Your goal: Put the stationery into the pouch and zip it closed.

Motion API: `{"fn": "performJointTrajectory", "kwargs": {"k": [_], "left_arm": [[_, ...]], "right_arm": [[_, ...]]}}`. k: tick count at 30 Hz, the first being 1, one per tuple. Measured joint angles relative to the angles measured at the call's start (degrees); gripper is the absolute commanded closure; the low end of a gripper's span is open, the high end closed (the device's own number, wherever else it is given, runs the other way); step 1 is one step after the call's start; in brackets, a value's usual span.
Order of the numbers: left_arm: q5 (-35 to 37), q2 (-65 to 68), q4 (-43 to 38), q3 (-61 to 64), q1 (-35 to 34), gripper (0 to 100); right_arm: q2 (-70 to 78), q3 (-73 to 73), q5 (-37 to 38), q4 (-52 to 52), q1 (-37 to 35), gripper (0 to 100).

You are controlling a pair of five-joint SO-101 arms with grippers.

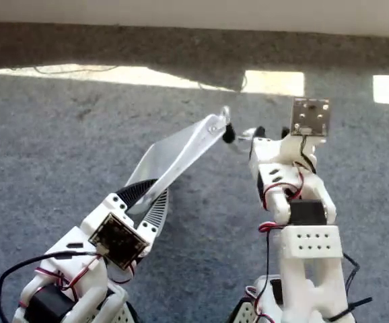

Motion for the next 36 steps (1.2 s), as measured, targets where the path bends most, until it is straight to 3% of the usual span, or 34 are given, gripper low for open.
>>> {"fn": "performJointTrajectory", "kwargs": {"k": [12,21,29,36], "left_arm": [[-3.0,0.0,-4.1,-0.1,-12.5,100],[-8.7,0.7,-8.5,-1.8,-21.8,99],[-11.0,0.7,-9.4,-1.8,-22.7,99],[-11.2,0.0,-9.9,1.6,-20.0,96]], "right_arm": [[-22.9,-0.1,0.0,8.5,-0.4,72.4],[-29.3,-0.1,0.0,13.1,-0.4,72.4],[-30.9,-0.1,0.0,17.5,-0.4,72.4],[-35.5,-0.1,0.0,25.1,-4.7,72.4]]}}
